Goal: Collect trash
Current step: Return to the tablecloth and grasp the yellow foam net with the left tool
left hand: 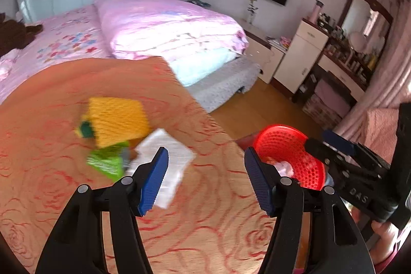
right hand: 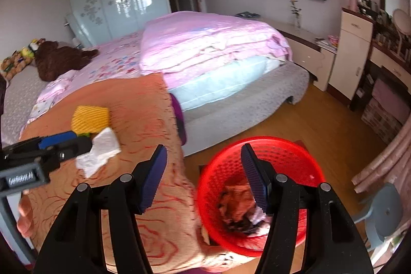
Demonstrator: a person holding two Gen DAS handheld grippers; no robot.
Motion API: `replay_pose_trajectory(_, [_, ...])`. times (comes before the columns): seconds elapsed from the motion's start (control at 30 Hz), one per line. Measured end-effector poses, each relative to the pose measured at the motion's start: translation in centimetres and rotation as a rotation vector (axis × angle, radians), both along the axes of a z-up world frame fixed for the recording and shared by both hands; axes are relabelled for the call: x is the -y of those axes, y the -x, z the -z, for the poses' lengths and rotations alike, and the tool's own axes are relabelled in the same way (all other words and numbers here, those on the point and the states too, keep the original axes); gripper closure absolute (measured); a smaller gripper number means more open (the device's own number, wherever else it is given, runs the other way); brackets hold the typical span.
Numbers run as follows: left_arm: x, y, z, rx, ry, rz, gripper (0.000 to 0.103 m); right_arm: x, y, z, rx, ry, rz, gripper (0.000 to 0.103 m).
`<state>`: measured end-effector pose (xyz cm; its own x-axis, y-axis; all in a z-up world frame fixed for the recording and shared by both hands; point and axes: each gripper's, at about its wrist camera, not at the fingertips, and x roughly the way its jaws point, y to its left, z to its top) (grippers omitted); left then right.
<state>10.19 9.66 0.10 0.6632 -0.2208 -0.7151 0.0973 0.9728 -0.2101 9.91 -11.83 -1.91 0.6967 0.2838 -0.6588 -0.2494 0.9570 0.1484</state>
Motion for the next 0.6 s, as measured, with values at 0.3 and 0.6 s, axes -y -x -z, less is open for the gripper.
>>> replay_pose_trajectory(0.3, [-8.4,-2.2,-1.4,-0.041,0.090,-0.090,0.043,-3.1,-0.1,-0.8,0.004,-0.017,-0.063,0.045])
replay_pose_trajectory(0.6, [-9.8,-5.2,0.0,-0.094,0.120,-0.091,0.044,-4.6,-0.6,0.1,-0.019,-0.024,-0.086,0.044])
